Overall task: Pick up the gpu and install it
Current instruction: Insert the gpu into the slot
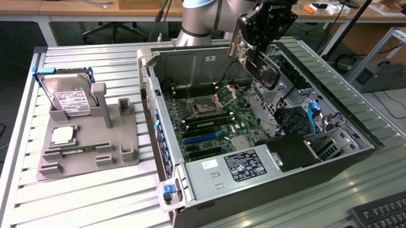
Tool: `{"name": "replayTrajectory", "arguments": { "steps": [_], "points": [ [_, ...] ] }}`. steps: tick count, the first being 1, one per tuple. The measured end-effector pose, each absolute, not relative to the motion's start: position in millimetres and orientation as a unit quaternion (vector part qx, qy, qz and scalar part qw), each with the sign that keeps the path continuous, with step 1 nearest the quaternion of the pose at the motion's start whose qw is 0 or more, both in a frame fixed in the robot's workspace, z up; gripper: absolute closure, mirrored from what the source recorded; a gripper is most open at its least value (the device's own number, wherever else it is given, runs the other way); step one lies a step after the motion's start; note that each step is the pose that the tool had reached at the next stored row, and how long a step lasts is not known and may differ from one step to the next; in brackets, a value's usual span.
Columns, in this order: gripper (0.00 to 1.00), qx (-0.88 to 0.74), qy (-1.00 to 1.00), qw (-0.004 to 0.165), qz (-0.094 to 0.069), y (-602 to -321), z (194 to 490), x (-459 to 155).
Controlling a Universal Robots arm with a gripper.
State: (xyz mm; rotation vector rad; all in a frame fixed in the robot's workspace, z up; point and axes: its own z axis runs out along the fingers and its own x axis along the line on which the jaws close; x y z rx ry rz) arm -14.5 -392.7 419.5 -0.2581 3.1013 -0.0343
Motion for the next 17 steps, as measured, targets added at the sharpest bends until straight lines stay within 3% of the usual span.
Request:
{"name": "replayTrajectory", "arguments": {
  "steps": [17],
  "points": [
    [0.73,-0.109,0.994,0.015,-0.011,-392.7,419.5,-14.5]
  ]
}}
